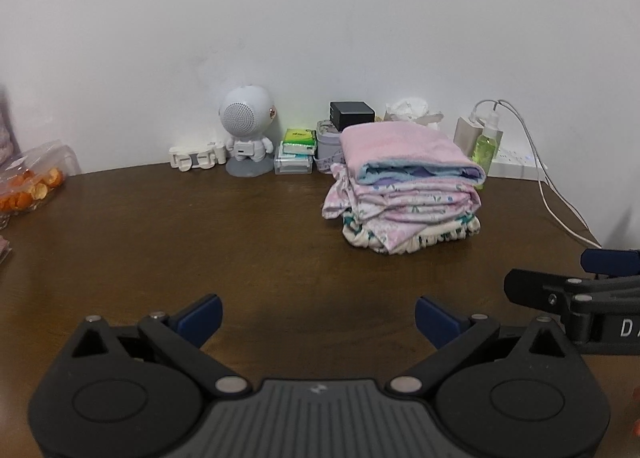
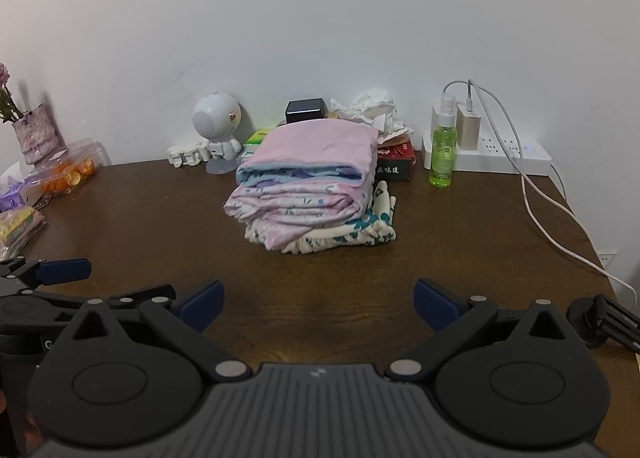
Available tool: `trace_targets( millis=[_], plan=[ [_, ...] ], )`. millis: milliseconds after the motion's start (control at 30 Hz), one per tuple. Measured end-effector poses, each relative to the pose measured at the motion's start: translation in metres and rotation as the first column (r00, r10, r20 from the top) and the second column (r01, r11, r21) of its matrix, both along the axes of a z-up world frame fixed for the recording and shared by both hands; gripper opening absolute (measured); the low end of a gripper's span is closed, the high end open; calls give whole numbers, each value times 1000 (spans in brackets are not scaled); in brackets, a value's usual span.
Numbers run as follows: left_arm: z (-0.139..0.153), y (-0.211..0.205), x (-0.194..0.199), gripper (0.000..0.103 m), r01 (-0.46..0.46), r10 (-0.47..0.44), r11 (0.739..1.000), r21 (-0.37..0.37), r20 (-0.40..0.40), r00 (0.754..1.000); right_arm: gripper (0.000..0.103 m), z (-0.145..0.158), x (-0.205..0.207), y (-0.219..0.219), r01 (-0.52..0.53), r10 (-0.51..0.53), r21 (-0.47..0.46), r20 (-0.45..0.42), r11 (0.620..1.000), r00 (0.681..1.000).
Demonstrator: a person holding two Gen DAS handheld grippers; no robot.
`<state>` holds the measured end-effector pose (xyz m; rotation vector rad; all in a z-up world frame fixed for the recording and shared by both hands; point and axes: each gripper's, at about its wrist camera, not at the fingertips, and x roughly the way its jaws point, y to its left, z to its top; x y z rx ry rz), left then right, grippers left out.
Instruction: Fold clothes
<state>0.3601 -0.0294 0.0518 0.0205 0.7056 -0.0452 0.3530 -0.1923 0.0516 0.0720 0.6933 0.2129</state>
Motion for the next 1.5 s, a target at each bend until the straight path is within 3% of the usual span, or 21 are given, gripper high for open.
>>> trace_targets(
  millis=[933,1500],
  plan=[
    [-6,29,-130,103,-3,5,999,-42,62,998,103,-9,-114,12,-1,3,-65,36,998,999],
    [-14,37,-253,103,12,-7,999,-36,140,990,103,-17,-251,6,-36,37,-7,126,999,991]
  ],
)
